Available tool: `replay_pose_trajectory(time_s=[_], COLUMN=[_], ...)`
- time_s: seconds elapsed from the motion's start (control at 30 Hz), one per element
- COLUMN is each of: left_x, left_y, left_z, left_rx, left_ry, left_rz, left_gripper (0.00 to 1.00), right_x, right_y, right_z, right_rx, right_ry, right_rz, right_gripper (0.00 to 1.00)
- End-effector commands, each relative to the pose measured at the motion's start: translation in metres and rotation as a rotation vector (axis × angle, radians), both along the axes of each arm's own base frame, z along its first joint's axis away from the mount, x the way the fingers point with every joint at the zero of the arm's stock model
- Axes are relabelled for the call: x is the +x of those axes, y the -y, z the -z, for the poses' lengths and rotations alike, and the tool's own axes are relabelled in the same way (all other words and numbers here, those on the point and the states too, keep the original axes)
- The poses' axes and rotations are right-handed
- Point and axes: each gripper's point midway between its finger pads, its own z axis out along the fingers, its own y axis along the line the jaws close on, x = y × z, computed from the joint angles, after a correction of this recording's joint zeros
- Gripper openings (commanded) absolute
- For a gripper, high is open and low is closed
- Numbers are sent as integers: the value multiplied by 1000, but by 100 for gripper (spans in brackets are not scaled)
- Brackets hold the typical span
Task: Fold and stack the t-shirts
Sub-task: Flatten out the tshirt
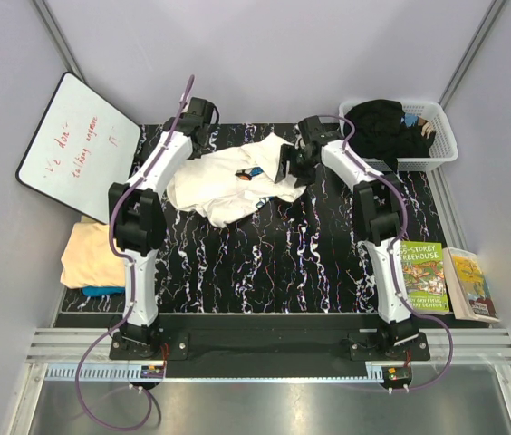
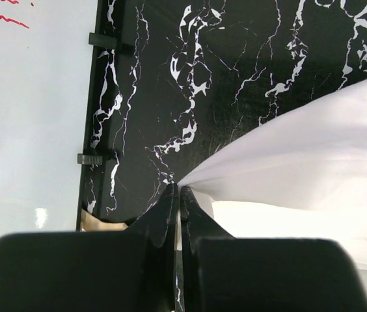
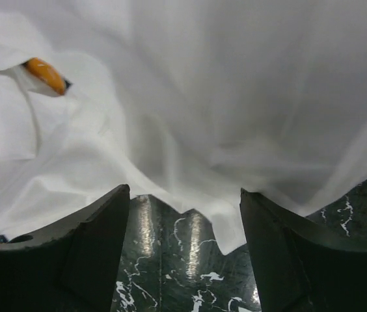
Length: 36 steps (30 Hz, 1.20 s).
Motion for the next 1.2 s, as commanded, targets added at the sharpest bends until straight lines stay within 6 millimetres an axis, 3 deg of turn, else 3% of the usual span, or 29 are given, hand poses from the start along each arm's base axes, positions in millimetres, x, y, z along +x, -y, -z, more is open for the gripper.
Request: replay_pose_trajectory(time_s=[0.0, 0.03, 0.1, 0.13, 0.17, 0.2, 0.33, 0.43, 0.47, 0.5, 0.53, 0.6, 0.63, 0.73, 0.93, 1.0, 1.03, 1.1, 1.13, 1.17], left_x=[3, 1, -3, -6, -10, -12, -25, -28, -29, -31, -32, -38, -40, -51, -80, -97, -103, -122, -130, -136], left_y=[2, 4, 4, 4, 3, 3, -1, -3, -4, -6, -8, -13, -14, -17, -22, -24, -25, -25, -24, -21], left_z=[-22, -24, -19, -24, -18, -18, -19, -31, -36, -50, -58, -82, -88, -111, -151, -174, -176, -197, -197, -203], left_rx=[-48, -64, -64, -67, -67, -68, -61, -59, -60, -63, -66, -72, -76, -105, -144, -158, -160, -189, -197, -210], left_ry=[70, 68, 52, 57, 41, 36, 25, 48, 61, 97, 120, 183, 202, 269, 355, 406, 412, 463, 465, 478], left_rz=[2, 17, 19, 24, 25, 29, 32, 27, 22, 5, -5, -35, -43, -63, -52, -40, -34, -8, 4, 21], left_gripper=[0, 0, 0, 0, 0, 0, 0, 0, 0, 0, 0, 0, 0, 0, 0, 0, 0, 0, 0, 0], right_x=[11, 14, 18, 19, 21, 23, 27, 26, 25, 23, 19, 13, 5, -15, -68, -83, -99, -117, -134, -145], right_y=[27, 30, 38, 39, 44, 48, 58, 62, 65, 67, 70, 78, 83, 99, 124, 130, 135, 130, 132, 126], right_z=[28, 28, 36, 33, 29, 25, -16, -81, -94, -109, -139, -167, -194, -239, -296, -301, -318, -318, -332, -333], right_rx=[-181, -212, -285, -294, -317, -340, -365, -340, -343, -339, -322, -327, -315, -321, -327, -327, -304, -260, -224, -180], right_ry=[8, 15, 30, 35, 50, 65, 142, 254, 280, 305, 358, 410, 457, 537, 653, 666, 705, 704, 739, 741], right_rz=[47, 54, 69, 72, 84, 98, 136, 156, 161, 167, 181, 201, 217, 256, 242, 237, 244, 197, 189, 155], right_gripper=[71, 67, 33, 23, 8, 1, 0, 0, 0, 0, 0, 0, 0, 0, 0, 0, 0, 0, 0, 0])
